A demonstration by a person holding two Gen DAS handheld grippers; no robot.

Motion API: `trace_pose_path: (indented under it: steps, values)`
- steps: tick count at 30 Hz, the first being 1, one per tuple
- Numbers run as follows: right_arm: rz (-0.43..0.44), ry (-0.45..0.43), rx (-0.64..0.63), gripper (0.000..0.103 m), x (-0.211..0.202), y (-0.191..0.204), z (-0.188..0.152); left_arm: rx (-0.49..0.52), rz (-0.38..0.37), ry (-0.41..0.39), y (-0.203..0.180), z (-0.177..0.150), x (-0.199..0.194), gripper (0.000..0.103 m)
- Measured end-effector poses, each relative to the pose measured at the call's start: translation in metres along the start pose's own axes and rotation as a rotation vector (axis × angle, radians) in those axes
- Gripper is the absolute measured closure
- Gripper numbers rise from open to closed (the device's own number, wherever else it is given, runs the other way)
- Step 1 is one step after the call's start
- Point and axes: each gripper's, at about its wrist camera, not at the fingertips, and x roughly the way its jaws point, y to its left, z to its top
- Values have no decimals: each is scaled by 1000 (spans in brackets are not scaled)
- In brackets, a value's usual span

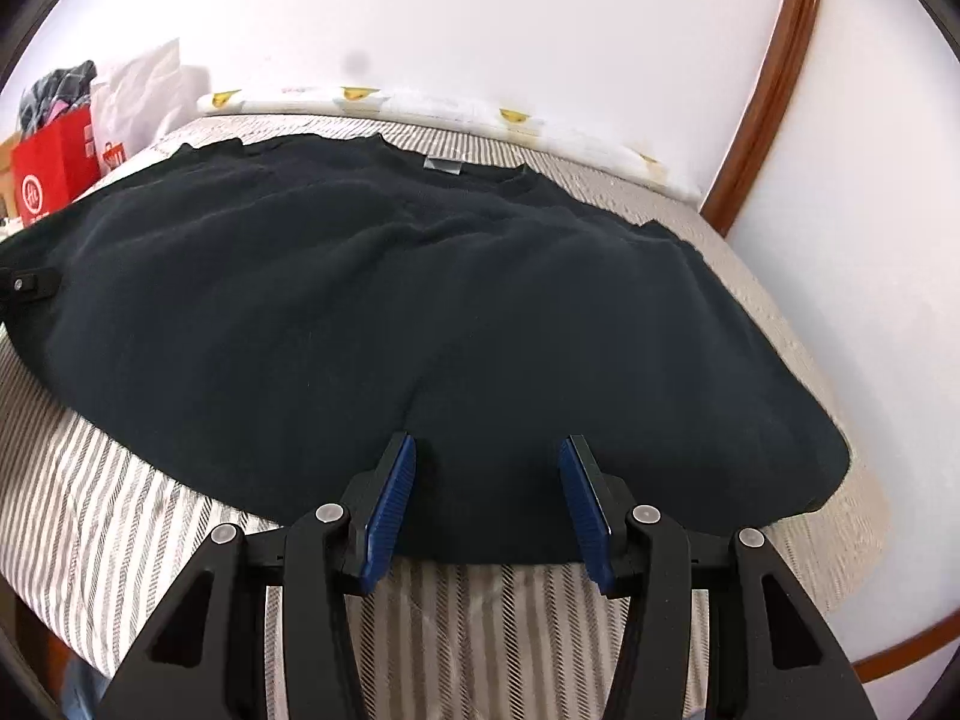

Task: Fold small clothes
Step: 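Grasp the sweatshirt side edge with the left gripper and lift it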

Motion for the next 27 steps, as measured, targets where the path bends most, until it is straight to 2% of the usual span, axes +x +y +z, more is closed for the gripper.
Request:
trace_pose_path:
  steps: [3,6,10,14,16,20,22,27]
  values:
    - [18,-26,32,53,-9,-13,-1,42,50,-11,-14,7,-7,86]
    - [4,-50,62,53,-16,-31,-2,93,78,-50,-31,16,-18,87]
    - [-22,-61,107,53,-22,-59,-5,153,77,-121,-65,32,-39,88]
    - [-48,-60,200,53,-24,-100,-10,222,26,-160,-106,48,-53,89]
    - [-51,-61,247,53,-26,-119,-12,253,-22,-167,-129,53,-57,89]
    - [-64,-68,313,53,-30,-152,-16,366,-86,-158,-183,49,-52,89]
    - [-71,-54,311,53,-28,-161,-17,415,-110,-137,-206,42,-42,89]
    - [-91,-30,293,53,-24,-170,-24,471,-205,-20,-239,20,-6,89]
